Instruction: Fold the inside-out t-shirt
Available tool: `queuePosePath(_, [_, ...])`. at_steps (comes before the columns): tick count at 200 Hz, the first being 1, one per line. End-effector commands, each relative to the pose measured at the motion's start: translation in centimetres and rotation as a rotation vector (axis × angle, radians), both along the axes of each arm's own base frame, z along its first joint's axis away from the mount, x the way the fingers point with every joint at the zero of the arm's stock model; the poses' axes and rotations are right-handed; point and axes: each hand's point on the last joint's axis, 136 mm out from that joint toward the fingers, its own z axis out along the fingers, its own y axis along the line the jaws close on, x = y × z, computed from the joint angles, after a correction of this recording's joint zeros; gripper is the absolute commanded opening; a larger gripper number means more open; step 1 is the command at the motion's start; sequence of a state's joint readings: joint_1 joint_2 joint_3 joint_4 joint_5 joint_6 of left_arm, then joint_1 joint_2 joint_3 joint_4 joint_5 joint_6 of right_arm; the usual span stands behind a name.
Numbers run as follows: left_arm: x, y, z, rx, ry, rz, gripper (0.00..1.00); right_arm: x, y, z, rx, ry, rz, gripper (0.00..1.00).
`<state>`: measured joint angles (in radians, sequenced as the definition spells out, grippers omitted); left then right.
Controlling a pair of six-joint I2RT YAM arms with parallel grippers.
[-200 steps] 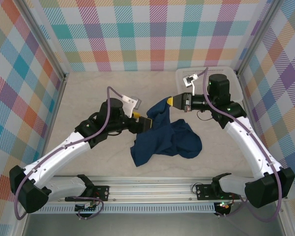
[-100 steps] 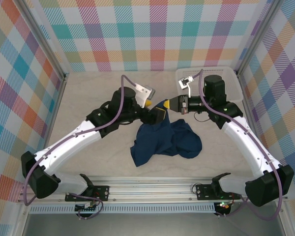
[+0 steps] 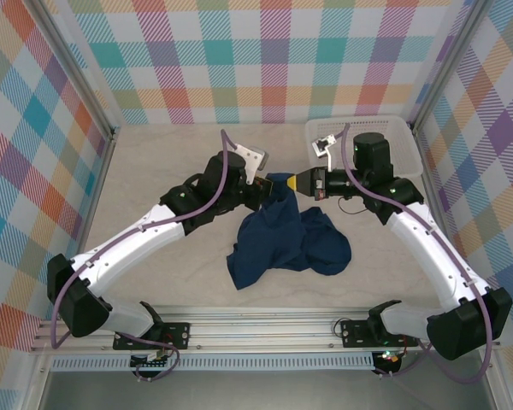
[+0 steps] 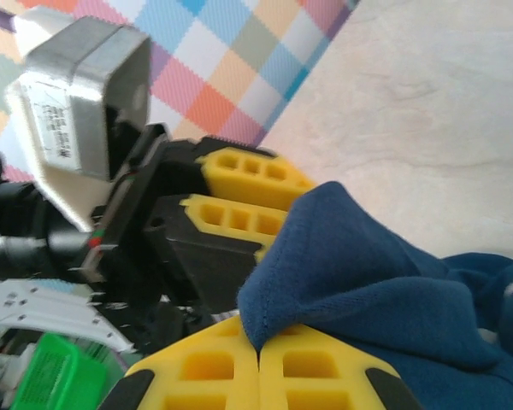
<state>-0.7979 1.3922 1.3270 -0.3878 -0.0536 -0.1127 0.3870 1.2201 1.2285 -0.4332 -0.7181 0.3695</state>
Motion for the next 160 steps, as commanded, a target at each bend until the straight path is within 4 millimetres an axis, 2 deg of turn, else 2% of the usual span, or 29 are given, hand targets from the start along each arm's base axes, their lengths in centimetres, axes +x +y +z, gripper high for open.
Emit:
queuePosePath(1, [-0.8,0.9,2.3,-0.036,-0.030,0.000,0.08,0.5,-1.0,0.2,-0.067,-0.068,-0.066,0.00])
queuePosePath(10, [-1.1,1.2,2.6,-0.056,-0.024,-0.008,0.00,0.5,-1.0,0.2,-0.064,-0.075,-0.070,0.00])
queuePosePath(59, [-3.8,1.5,4.2,-0.264,0.087,-0.153,0.00,1.3,-2.4,-0.1,-0.152,-0.136,-0.144,0.00])
queuePosePath(82, [-4.7,2.0,5.2,-0.392,0.160,-0.208,0.00,2.5,-3.8,-0.7,-0.235,-0.172,-0.226,0.00])
queuePosePath(98, [-5.4,1.6,5.5,-0.462,0.222,-0.280,0.00,2.8,-4.0,-0.9,-0.260,-0.202,-0.234,0.00])
queuePosePath(119, [-5.9,1.1,4.1,-0.464,0.314,-0.341,0.00,2.8,-3.5,-0.7,-0.245,-0.227,-0.199,0.00])
queuePosePath(130, [-6.2,1.2,2.4,-0.416,0.380,-0.331,0.00,2.5,-3.0,-0.5,-0.225,-0.231,-0.170,0.00])
queuePosePath(160, [-4.1,2.7,-0.9,-0.297,0.379,-0.175,0.00,1.2,-1.4,-0.2,-0.150,-0.199,-0.059,0.00])
